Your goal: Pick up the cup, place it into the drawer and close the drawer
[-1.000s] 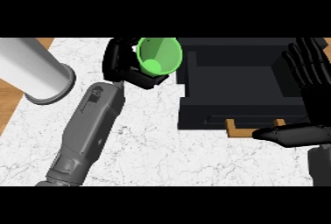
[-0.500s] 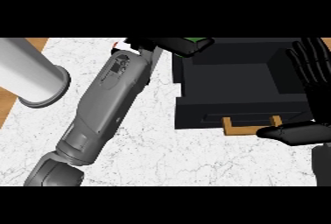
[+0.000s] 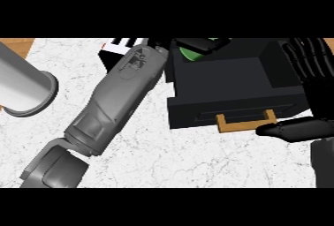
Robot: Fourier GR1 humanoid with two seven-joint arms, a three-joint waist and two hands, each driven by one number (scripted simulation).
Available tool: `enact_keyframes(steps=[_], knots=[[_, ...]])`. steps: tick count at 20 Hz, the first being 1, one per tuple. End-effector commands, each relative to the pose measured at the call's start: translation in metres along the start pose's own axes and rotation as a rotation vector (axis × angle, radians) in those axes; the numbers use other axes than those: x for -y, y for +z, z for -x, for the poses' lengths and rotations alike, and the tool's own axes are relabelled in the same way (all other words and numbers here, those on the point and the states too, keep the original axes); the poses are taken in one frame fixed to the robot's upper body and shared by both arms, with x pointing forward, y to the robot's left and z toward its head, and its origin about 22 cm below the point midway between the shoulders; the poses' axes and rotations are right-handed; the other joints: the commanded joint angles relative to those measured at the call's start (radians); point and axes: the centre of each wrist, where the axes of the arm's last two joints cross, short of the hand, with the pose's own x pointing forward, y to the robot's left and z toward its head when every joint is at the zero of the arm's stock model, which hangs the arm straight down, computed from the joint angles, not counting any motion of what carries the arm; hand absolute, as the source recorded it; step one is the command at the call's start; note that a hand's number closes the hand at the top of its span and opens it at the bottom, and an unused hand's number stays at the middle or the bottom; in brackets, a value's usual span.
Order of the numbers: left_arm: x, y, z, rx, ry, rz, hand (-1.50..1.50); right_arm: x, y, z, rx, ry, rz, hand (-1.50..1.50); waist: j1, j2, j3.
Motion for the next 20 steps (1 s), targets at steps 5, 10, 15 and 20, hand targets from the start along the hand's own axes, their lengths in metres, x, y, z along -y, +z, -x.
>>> enact_keyframes(steps=[5,10,15,20], knots=[[0.001,0.015,0.036,-0.137,-0.109,0.119,1.5,-0.016,-0.021,-0.007,0.027,-0.018,-0.07,-1.5,-0.072,0.02,0.0],[0.0,0.025,0.052,-0.151,-0.093,0.135,-1.5,-0.019,-0.022,-0.009,0.045,-0.028,-0.093,-1.5,-0.093,0.022,0.0],[0.002,0.025,0.047,-0.101,0.049,0.067,-1.5,-0.041,-0.025,-0.006,0.066,-0.15,-0.261,-1.5,-0.131,0.031,-0.001],[0.004,0.019,0.031,0.026,0.218,0.086,-1.5,-0.061,-0.033,-0.009,0.098,-0.209,-0.5,1.5,-0.108,0.031,-0.002]])
